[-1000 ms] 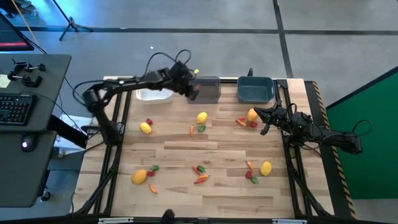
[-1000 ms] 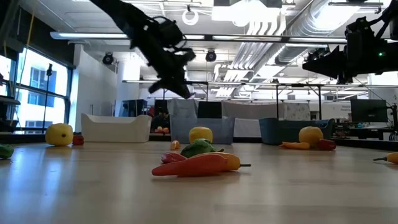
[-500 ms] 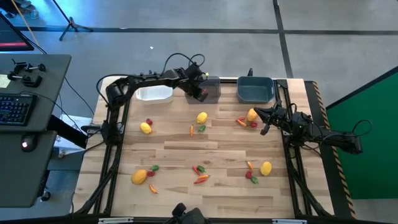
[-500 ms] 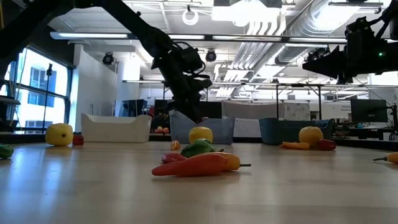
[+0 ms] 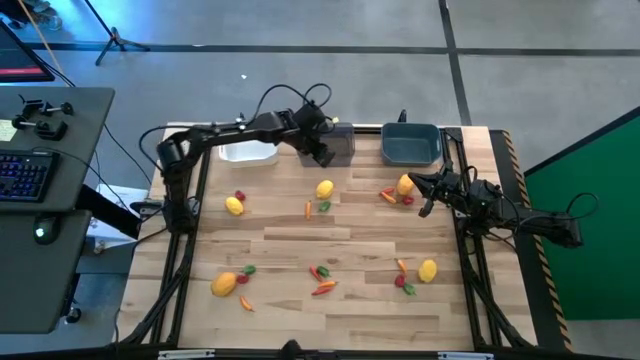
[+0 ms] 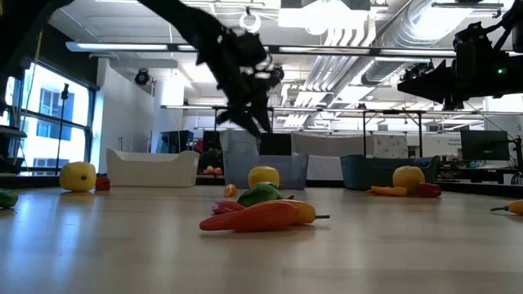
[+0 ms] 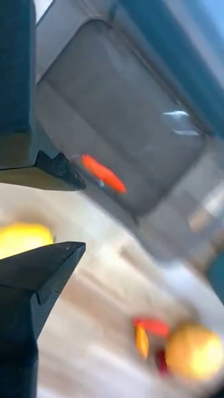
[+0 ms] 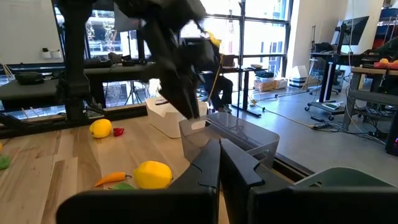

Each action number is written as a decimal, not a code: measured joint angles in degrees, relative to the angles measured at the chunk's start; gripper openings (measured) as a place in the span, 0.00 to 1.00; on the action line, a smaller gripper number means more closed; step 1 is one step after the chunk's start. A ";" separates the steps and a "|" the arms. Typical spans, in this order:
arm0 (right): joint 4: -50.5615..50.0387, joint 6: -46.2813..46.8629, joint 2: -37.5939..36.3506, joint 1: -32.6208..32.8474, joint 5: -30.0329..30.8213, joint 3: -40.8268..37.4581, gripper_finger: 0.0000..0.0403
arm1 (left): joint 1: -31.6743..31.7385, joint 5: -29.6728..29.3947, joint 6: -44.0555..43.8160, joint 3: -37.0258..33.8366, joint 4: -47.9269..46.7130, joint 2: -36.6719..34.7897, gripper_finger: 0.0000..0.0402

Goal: Sort produce into baskets
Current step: Put the top left yellow chili pepper into the black bin

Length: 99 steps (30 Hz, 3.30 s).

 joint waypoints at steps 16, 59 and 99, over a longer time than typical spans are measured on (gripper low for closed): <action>1.71 1.54 -0.04 0.00 0.00 0.03 0.00 | -19.73 -10.91 -27.19 -16.64 3.26 -14.91 0.29; 7.54 25.19 15.69 -0.04 8.79 2.08 0.00 | -17.14 -5.58 -41.46 -39.50 26.57 -9.52 0.35; 6.61 27.06 15.69 -0.04 5.64 2.10 0.00 | 5.86 -1.22 -5.81 -15.30 17.77 -9.39 0.00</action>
